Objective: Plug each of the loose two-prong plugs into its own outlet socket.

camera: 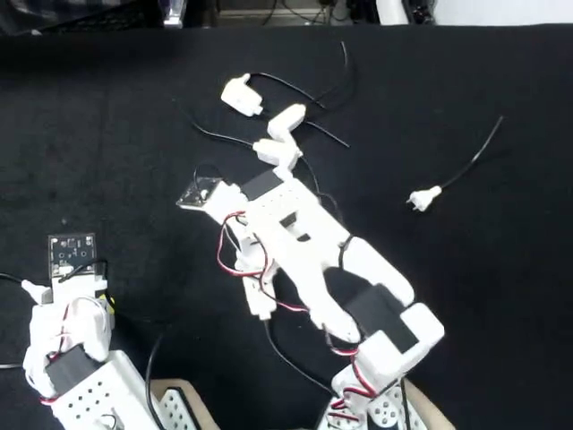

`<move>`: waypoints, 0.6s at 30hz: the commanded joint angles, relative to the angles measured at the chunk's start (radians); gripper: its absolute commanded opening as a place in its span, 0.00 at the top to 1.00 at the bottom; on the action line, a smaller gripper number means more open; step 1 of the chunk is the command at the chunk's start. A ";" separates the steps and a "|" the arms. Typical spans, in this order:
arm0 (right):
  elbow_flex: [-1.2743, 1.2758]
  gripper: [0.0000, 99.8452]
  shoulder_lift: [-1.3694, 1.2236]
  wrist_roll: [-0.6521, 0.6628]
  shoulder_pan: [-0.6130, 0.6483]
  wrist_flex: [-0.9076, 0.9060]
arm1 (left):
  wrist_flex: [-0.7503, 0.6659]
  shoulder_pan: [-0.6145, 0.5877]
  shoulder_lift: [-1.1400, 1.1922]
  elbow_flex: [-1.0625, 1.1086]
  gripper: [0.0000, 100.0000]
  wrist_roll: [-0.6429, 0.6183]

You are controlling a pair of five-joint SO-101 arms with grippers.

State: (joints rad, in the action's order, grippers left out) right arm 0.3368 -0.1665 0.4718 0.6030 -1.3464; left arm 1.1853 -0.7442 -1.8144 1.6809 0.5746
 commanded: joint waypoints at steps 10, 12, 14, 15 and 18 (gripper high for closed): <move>0.019 0.77 -0.025 0.049 -0.173 0.006 | 0.011 -0.012 -0.005 0.021 0.78 -0.011; 0.041 0.77 -0.027 0.057 -0.173 0.012 | 0.011 -0.012 -0.005 0.021 0.78 -0.011; 0.067 0.77 -0.019 0.060 -0.173 0.029 | 0.011 -0.012 -0.005 0.021 0.78 -0.011; 0.068 0.77 -0.018 0.060 -0.172 0.031 | 0.011 -0.012 -0.005 0.021 0.78 -0.011; 0.035 0.77 -0.018 0.054 -0.167 0.008 | 0.011 -0.012 -0.005 0.021 0.78 -0.011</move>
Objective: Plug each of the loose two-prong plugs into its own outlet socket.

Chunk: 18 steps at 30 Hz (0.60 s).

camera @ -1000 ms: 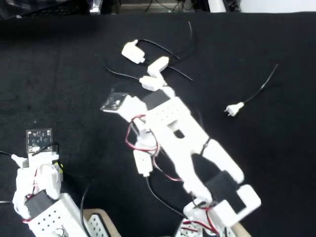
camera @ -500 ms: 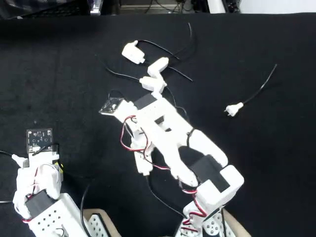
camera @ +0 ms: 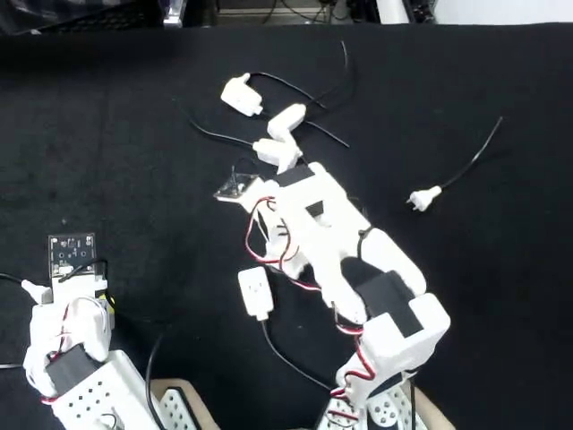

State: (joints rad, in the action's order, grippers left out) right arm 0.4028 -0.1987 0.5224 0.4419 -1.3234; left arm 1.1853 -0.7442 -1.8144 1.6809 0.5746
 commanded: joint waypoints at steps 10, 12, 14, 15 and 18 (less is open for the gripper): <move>-0.202 0.77 0.015 -0.078 0.101 -0.124 | 0.011 -0.012 -0.005 0.021 0.78 -0.011; -0.199 0.77 0.007 -0.081 0.137 -0.114 | 0.011 -0.012 -0.005 0.021 0.78 -0.011; -0.174 0.77 0.007 -0.083 0.149 -0.081 | 0.011 -0.012 -0.005 0.021 0.78 -0.011; -0.156 0.77 0.007 -0.091 0.149 -0.057 | 0.011 -0.012 -0.005 0.021 0.78 -0.011; -0.082 0.77 0.005 -0.112 0.146 0.018 | 0.011 -0.012 -0.005 0.021 0.78 -0.011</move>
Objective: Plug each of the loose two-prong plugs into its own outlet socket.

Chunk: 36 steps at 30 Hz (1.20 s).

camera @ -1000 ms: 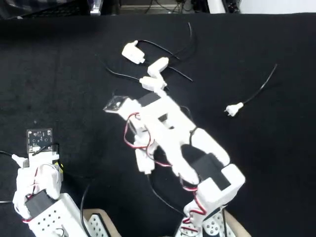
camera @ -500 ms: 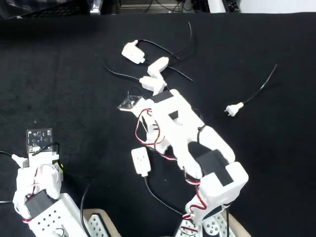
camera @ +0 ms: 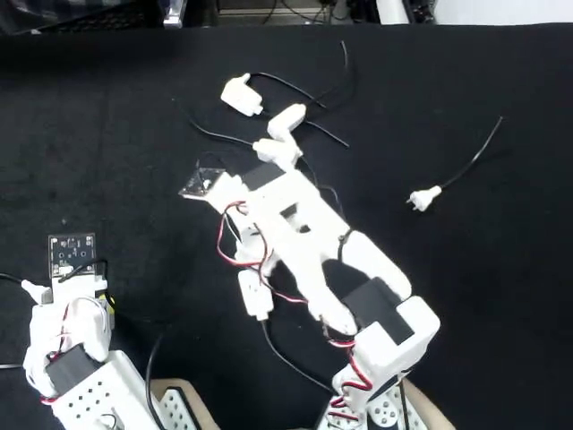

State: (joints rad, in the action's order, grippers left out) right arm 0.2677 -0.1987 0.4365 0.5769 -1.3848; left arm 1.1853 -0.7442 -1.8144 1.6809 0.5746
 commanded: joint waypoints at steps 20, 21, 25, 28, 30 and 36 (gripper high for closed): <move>0.131 0.77 0.061 0.054 -0.153 0.052 | 0.011 -0.012 -0.005 0.021 0.78 -0.011; 0.110 0.77 0.082 0.054 -0.137 0.029 | 0.011 -0.012 -0.005 0.021 0.78 -0.011; 0.065 0.77 0.182 0.041 -0.017 -0.035 | 0.011 -0.012 -0.005 0.021 0.78 -0.011; 0.059 0.77 0.237 -0.040 0.084 -0.034 | 0.003 -0.050 -0.006 0.021 0.78 -0.051; 0.059 0.77 0.255 -0.097 0.137 -0.017 | -0.006 -0.065 -0.008 0.021 0.78 -0.071; 0.067 0.77 0.173 -0.133 0.166 0.037 | -0.006 -0.067 -0.008 0.021 0.78 -0.072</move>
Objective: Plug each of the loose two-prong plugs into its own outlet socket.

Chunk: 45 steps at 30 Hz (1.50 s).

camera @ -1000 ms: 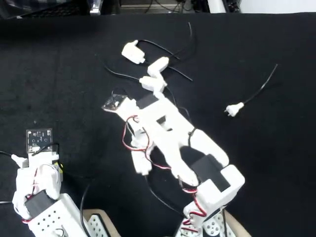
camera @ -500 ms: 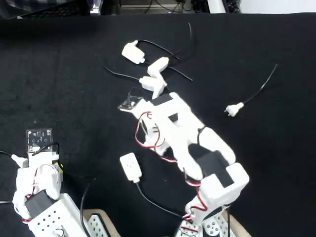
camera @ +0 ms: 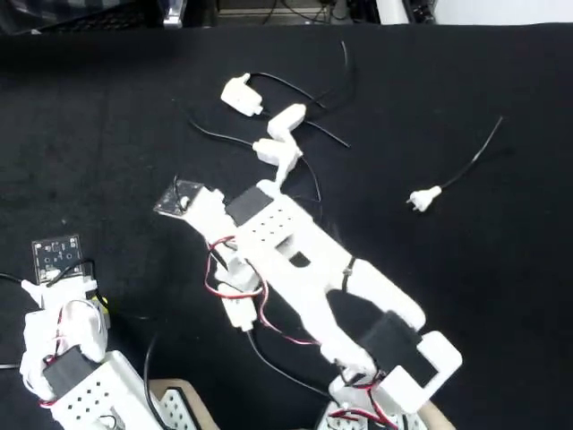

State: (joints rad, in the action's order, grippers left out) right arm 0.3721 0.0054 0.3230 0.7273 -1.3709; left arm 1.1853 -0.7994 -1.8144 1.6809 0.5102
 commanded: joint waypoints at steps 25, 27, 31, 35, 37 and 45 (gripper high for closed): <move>0.068 0.77 -0.236 0.048 -0.112 0.143 | -0.008 -0.012 -0.006 0.021 0.78 -0.008; 0.067 0.77 -0.236 0.049 -0.117 0.133 | -0.008 -0.012 -0.006 0.021 0.78 -0.008; 0.024 0.77 -0.203 0.049 -0.129 0.077 | -0.008 -0.012 -0.006 0.021 0.78 -0.008; -0.051 0.77 -0.073 0.043 -0.092 -0.018 | -0.008 -0.012 -0.006 0.021 0.78 -0.008; -0.064 0.77 0.013 0.040 -0.049 -0.035 | -0.008 -0.013 -0.006 0.021 0.78 -0.009; -0.059 0.77 0.104 -0.035 0.137 0.048 | -0.014 -0.079 -0.009 0.019 0.78 -0.031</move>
State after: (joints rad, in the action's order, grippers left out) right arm 0.3491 0.0852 0.3122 0.8025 -1.3755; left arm 1.1853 -0.8163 -1.8144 1.6809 0.5102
